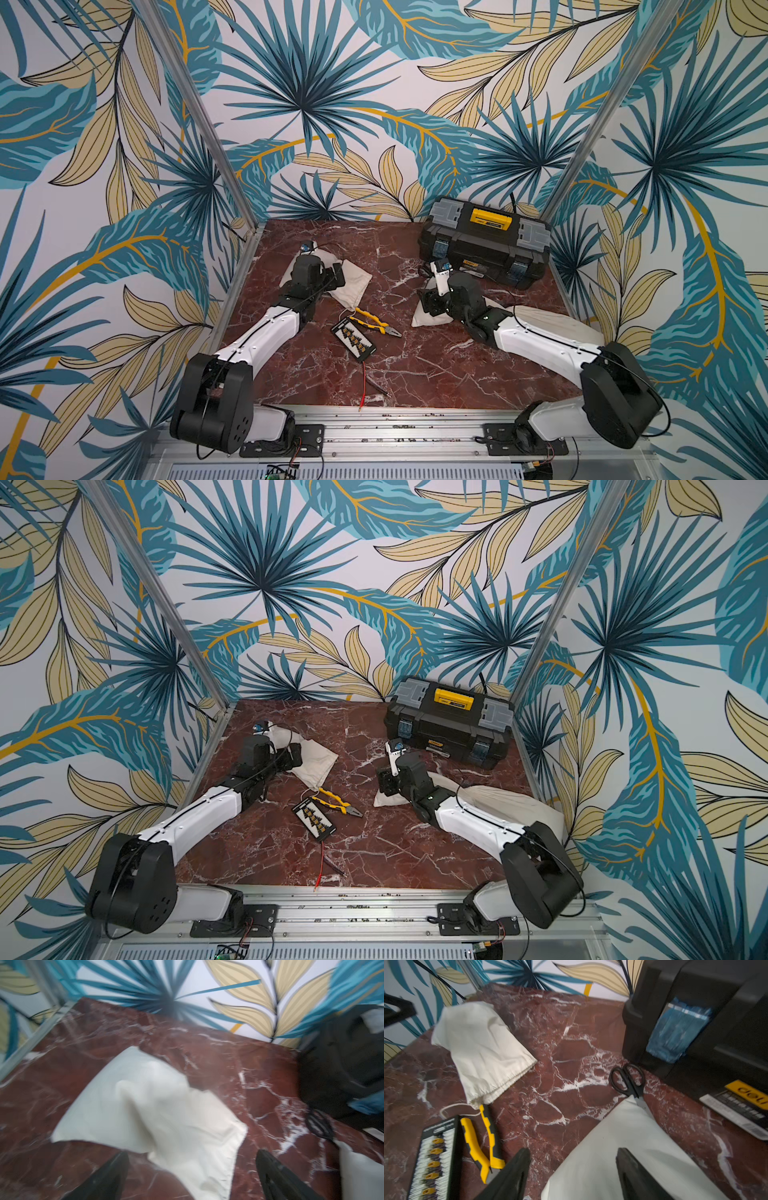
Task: Close the soil bag
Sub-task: Place the soil bag at the center of the board, then pick up the soil bag from the center of the board.
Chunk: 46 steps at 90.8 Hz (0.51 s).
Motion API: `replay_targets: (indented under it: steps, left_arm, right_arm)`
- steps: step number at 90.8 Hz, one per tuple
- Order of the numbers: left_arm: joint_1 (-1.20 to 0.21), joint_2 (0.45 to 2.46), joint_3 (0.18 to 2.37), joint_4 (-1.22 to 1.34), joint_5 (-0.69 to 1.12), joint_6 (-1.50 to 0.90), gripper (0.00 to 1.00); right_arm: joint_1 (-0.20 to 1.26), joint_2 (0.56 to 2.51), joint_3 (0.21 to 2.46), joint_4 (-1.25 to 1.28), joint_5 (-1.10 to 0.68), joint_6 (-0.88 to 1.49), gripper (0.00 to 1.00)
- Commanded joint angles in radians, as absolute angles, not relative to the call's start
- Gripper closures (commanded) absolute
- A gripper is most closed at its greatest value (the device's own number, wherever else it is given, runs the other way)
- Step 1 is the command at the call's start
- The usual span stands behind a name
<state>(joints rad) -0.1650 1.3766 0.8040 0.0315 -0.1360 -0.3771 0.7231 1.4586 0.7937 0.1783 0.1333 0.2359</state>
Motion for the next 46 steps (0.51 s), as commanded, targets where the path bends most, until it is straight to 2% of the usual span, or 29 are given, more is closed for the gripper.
replay_targets:
  steps: [1, 16, 30, 46]
  left_arm:
    - [-0.087, 1.385, 0.771, 0.000, -0.143, -0.460, 0.00]
    - [-0.089, 1.449, 0.796, -0.030, 0.087, -0.445, 0.00]
    - [-0.163, 1.555, 0.830, -0.057, 0.151, -0.429, 0.01]
    - [-0.232, 1.691, 0.880, -0.043, 0.199, -0.442, 0.10]
  right_arm:
    - [0.670, 1.487, 0.744, 0.170, 0.186, 0.401, 0.28]
    - [0.537, 1.372, 0.588, 0.062, 0.290, 0.567, 0.25]
    - [0.438, 1.160, 0.500, 0.005, 0.413, 0.607, 0.24]
    - [0.440, 1.056, 0.502, 0.058, 0.330, 0.541, 0.21]
